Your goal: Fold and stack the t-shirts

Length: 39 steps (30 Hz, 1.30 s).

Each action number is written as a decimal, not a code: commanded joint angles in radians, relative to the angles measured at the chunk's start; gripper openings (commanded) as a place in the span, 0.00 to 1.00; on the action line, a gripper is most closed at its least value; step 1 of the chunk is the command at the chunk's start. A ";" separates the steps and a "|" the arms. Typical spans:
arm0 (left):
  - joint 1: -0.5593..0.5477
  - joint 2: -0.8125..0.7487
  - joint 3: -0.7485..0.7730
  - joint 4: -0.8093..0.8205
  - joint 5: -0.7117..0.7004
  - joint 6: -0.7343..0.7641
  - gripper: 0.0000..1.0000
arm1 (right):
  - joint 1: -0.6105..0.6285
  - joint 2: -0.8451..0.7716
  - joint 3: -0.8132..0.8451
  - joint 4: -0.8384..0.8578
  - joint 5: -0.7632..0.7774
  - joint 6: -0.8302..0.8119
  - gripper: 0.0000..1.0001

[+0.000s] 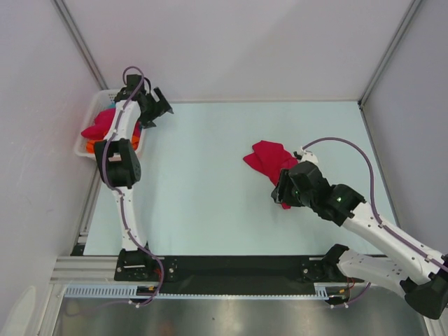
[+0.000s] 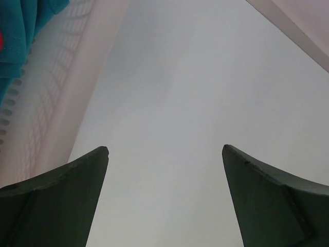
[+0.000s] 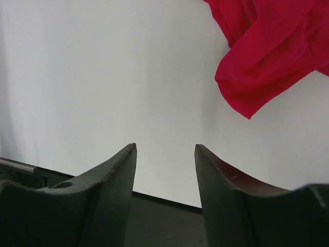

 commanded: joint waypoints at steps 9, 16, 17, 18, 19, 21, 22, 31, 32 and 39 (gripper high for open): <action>-0.047 -0.132 -0.114 0.049 0.011 0.000 0.99 | -0.005 0.072 0.015 0.098 -0.049 -0.016 0.60; -0.303 -0.224 -0.124 0.020 0.084 0.020 1.00 | -0.124 0.143 0.002 0.164 -0.144 -0.056 0.73; -0.335 -0.242 -0.153 0.026 0.087 0.026 0.99 | -0.177 0.143 -0.014 0.202 -0.211 -0.056 0.73; -0.366 -0.261 -0.223 0.049 0.090 0.029 0.99 | -0.199 0.143 -0.029 0.228 -0.253 -0.056 0.73; -0.424 -0.297 -0.263 0.064 0.088 0.028 1.00 | -0.218 0.142 -0.043 0.251 -0.297 -0.055 0.73; -0.478 -0.366 -0.406 0.143 0.096 0.014 0.99 | -0.259 0.146 -0.072 0.311 -0.321 -0.055 0.72; -0.522 -0.392 -0.458 0.176 0.101 0.005 0.99 | -0.271 0.169 -0.077 0.322 -0.327 -0.056 0.72; -0.616 -0.597 -0.931 0.469 0.159 -0.021 1.00 | -0.301 0.244 -0.069 0.331 -0.324 -0.063 0.71; -0.616 -0.604 -0.957 0.486 0.165 -0.023 0.99 | -0.302 0.238 -0.072 0.337 -0.319 -0.061 0.71; -0.632 -0.629 -1.153 0.722 0.265 -0.080 0.99 | -0.302 0.218 -0.094 0.320 -0.289 -0.046 0.70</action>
